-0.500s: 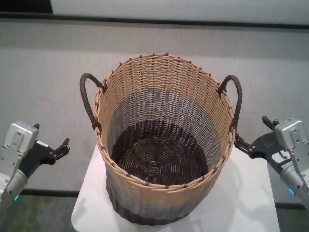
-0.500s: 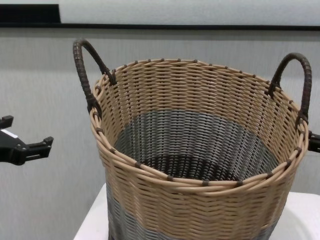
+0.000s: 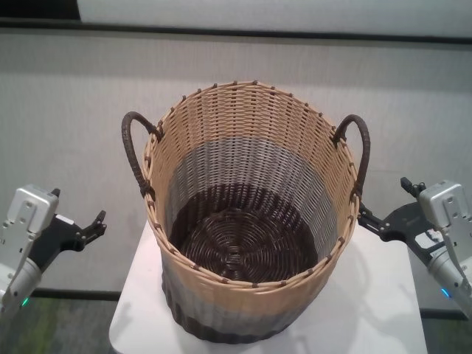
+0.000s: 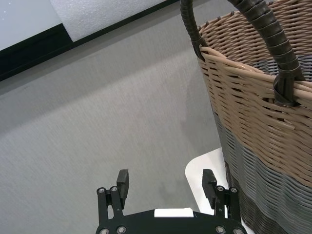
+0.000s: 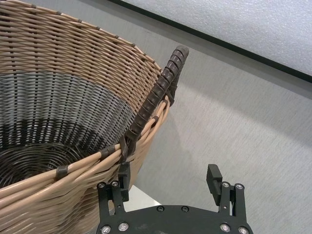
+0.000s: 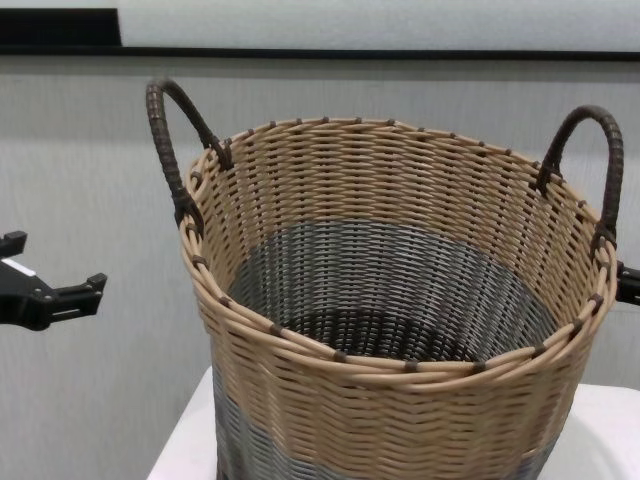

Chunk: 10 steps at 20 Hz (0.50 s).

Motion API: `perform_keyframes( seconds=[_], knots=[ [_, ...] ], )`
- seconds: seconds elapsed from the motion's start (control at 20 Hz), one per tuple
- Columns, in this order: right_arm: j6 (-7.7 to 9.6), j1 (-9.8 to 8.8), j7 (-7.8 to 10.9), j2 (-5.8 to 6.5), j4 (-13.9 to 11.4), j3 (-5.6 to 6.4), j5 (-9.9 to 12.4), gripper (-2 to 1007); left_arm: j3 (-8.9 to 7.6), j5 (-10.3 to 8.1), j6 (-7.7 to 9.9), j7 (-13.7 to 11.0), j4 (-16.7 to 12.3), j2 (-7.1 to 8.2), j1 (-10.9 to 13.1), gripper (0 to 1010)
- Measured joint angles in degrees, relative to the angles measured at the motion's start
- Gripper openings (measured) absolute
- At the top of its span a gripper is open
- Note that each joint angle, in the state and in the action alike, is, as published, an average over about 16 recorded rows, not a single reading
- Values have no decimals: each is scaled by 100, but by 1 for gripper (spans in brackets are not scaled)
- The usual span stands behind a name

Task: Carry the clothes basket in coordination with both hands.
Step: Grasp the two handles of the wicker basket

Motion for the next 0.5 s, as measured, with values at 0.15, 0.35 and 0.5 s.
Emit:
perform_keyframes(
  seconds=[0.15, 0.35, 0.5],
  knots=[
    [0, 0, 0, 0, 0, 0, 0, 1000, 0, 0, 0, 0, 0, 0, 0, 999],
    [0, 0, 0, 0, 0, 0, 0, 1000, 0, 0, 0, 0, 0, 0, 0, 999],
    [0, 0, 0, 0, 0, 0, 0, 1000, 0, 0, 0, 0, 0, 0, 0, 999]
  ],
)
